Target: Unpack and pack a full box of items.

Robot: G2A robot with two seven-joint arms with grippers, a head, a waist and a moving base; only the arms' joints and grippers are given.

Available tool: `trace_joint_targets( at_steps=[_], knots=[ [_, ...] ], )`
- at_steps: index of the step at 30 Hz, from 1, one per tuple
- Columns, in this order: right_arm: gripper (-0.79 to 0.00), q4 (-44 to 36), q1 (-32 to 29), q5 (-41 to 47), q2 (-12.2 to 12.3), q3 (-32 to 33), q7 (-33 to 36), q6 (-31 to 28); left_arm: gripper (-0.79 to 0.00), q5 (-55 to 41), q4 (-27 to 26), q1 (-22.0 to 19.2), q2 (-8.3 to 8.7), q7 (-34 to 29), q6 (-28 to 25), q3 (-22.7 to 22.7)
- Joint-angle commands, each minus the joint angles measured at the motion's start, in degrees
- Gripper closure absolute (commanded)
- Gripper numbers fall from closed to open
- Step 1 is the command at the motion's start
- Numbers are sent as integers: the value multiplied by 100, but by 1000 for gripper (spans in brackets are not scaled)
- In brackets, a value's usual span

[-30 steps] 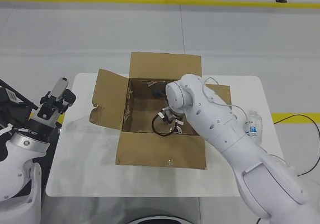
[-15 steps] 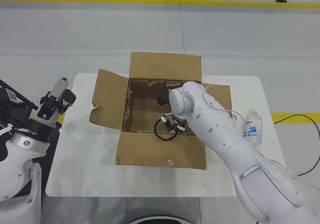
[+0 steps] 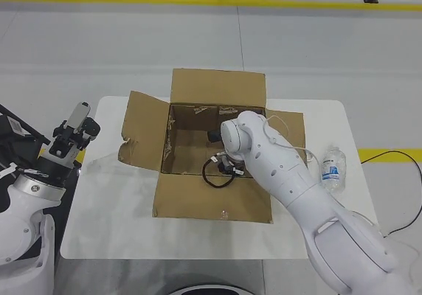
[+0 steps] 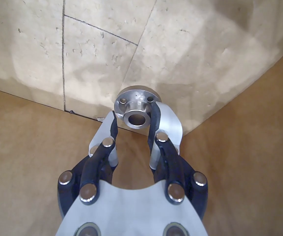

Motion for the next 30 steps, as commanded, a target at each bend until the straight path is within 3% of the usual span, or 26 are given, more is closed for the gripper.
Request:
trace_joint_targets(
  at_steps=[1,4,8,11,22,30],
  knots=[
    [-280,45,2,11,-15,3,-20,-13,-785,0,0,0,0,0,0,0],
    [-262,119,6,33,-39,10,-40,-40,-785,0,0,0,0,0,0,0],
    [-151,221,27,53,-68,31,-77,-71,-785,0,0,0,0,0,0,0],
    [0,262,41,59,-84,43,-103,-92,-785,0,0,0,0,0,0,0],
    [0,-21,60,184,20,441,-577,-350,-785,0,0,0,0,0,0,0],
    [0,-1542,-486,-39,395,1118,-901,-733,-785,0,0,0,0,0,0,0]
  ],
)
